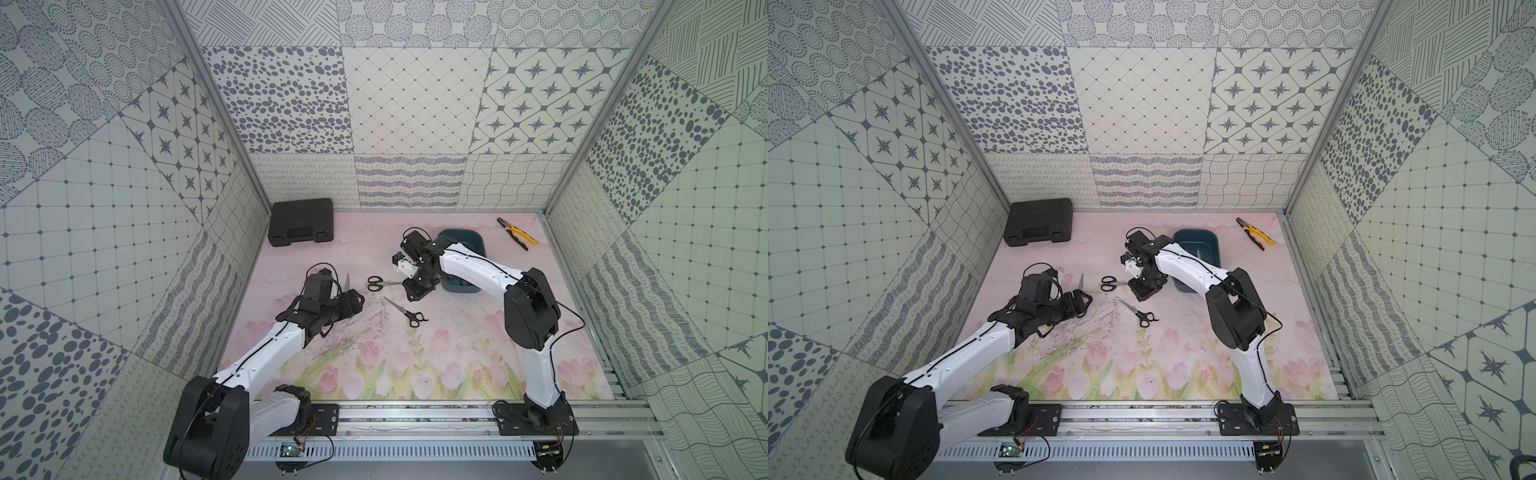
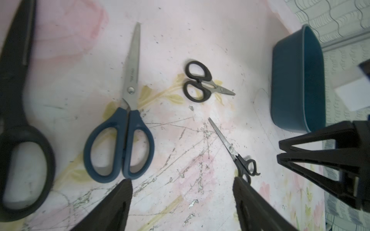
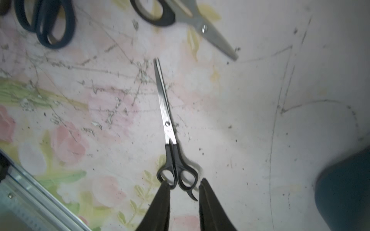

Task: Put the scissors into the storage box
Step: Pick up the scissors from the center of the board.

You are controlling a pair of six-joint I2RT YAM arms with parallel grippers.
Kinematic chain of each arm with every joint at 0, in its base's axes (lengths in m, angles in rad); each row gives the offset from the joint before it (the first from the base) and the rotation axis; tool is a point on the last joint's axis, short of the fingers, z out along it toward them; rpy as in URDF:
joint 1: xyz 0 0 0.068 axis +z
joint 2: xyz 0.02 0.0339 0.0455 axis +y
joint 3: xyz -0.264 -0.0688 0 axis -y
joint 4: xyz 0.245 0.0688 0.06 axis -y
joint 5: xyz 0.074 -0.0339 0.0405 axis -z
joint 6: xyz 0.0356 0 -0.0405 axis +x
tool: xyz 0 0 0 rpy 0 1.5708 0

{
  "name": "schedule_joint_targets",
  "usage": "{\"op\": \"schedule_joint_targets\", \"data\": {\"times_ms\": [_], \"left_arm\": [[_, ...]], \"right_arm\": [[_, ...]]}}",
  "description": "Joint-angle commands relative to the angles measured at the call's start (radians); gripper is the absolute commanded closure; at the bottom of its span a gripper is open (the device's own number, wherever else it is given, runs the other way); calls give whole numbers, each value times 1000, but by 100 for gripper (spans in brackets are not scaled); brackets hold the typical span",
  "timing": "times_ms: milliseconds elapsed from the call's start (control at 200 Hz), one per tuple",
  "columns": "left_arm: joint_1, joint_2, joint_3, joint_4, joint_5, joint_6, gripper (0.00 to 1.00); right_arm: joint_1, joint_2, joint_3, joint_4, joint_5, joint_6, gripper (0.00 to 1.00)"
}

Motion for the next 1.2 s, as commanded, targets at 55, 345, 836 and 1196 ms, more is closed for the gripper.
{"op": "schedule_joint_targets", "data": {"times_ms": [55, 345, 836, 1196], "left_arm": [[70, 155, 184, -378, -115, -19, 24], [-23, 387, 387, -587, -228, 85, 42], [-57, 679, 541, -632, -273, 160, 70], [-61, 718, 538, -600, -252, 162, 100]], "right_arm": [[45, 120, 222, 13, 45, 17, 73], [10, -27, 70, 144, 234, 97, 67], [-43, -361, -408, 370, 300, 153, 57], [-47, -373, -397, 381, 325, 121, 54]]}}
